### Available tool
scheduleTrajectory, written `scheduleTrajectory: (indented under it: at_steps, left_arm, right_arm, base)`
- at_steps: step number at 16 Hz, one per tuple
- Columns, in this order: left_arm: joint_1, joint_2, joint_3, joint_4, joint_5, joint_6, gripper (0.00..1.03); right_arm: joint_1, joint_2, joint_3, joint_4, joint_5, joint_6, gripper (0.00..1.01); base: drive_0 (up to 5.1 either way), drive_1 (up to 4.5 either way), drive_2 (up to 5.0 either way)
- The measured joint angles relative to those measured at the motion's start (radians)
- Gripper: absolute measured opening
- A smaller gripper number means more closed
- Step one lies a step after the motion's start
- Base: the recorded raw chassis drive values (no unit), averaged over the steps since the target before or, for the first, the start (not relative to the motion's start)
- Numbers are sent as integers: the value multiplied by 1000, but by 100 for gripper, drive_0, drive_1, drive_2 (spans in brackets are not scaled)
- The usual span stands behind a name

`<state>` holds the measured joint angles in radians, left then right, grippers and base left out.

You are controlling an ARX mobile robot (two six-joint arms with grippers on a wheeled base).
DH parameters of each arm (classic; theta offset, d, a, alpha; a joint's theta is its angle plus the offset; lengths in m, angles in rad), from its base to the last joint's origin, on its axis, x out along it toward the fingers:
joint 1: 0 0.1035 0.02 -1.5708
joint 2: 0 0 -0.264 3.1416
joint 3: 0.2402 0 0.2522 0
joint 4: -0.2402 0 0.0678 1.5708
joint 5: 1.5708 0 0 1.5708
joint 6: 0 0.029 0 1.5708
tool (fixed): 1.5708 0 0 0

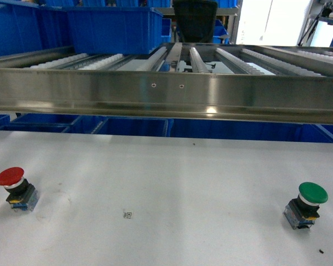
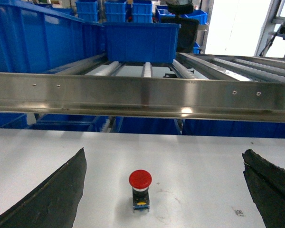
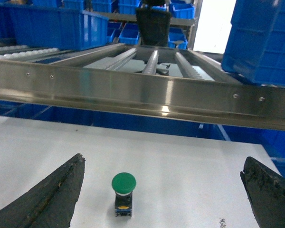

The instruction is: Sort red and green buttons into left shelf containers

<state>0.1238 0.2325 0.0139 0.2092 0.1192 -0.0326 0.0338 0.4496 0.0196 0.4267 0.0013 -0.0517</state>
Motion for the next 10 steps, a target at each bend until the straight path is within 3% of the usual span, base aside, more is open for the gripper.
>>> scheduleTrajectory:
  at_steps: [2, 4, 7, 10]
  left_arm:
    - [-47, 301, 14, 235, -7, -1, 98]
    - [-92, 631, 154, 434, -26, 13, 98]
    - [-105, 967, 358, 479, -76, 22, 98]
    - [-136, 1028, 463, 509, -93, 31, 98]
  right_arm:
    - [67, 353, 123, 159, -5, -12, 98]
    - [95, 638, 269, 187, -21, -19, 98]
    - [97, 922, 472, 93, -56, -1, 98]
    - [84, 1160, 688, -69, -115, -4, 98]
  base:
    - [0, 0, 0]
    - [0, 0, 0]
    - [0, 0, 0]
    - [0, 0, 0]
